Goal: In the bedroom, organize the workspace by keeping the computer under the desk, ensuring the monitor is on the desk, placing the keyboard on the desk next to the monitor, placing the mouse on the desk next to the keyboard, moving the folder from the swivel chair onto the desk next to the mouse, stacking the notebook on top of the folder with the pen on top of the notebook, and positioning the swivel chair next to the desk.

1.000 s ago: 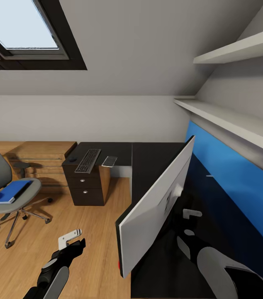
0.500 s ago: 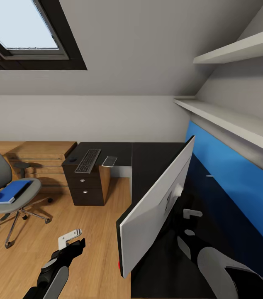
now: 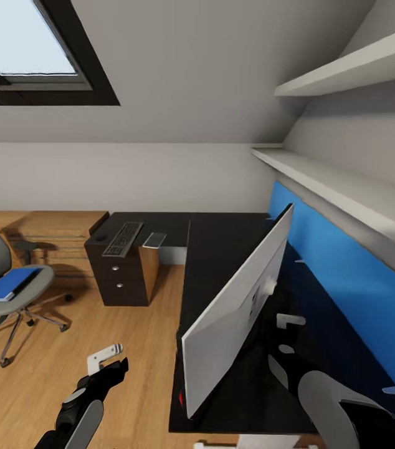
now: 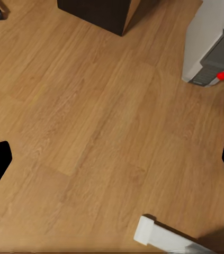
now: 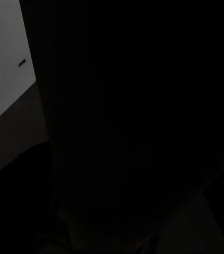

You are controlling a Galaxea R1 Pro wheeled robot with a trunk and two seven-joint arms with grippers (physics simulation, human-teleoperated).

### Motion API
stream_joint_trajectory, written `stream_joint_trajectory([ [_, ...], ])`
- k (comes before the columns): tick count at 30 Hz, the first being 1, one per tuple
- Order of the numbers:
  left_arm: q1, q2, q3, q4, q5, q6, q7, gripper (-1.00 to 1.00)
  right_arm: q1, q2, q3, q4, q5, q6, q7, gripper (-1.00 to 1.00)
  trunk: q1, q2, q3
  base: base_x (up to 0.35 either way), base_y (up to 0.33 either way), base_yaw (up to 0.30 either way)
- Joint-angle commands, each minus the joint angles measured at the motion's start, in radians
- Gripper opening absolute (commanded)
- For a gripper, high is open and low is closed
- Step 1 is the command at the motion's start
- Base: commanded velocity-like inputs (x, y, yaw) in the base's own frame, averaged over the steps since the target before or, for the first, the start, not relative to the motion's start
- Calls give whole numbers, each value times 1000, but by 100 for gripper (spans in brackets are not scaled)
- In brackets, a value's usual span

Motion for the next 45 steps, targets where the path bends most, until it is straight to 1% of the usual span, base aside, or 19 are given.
stream_joint_trajectory([
  [1, -1, 1, -2, -2, 8, 2, 9, 100, -1, 0, -7, 1, 7, -4, -5, -100, 0, -2, -2, -62, -315, 0],
  [11, -1, 1, -3, -2, 8, 0, 10, 100, -1, -2, -7, 1, 7, -4, -5, -100, 0, -2, -2, 10, -328, 0],
  [23, -1, 1, -3, -2, 8, 0, 10, 100, -1, -5, -8, 1, 7, -4, -5, -100, 0, -2, -2, 196, -267, 0],
  [32, -1, 1, -4, -2, 8, 2, 9, 100, -1, -5, -8, 1, 7, -4, -5, -100, 0, -2, -2, 40, -33, 0],
  [38, -1, 1, -4, -2, 8, 1, 9, 100, -1, -5, -8, 1, 7, -5, -5, -100, 0, -2, -2, 185, -1, 0],
  [45, -1, 1, -4, -1, 8, 2, 9, 100, -1, -5, -8, 1, 7, -5, -5, -100, 0, -2, -2, 27, 0, 0],
])
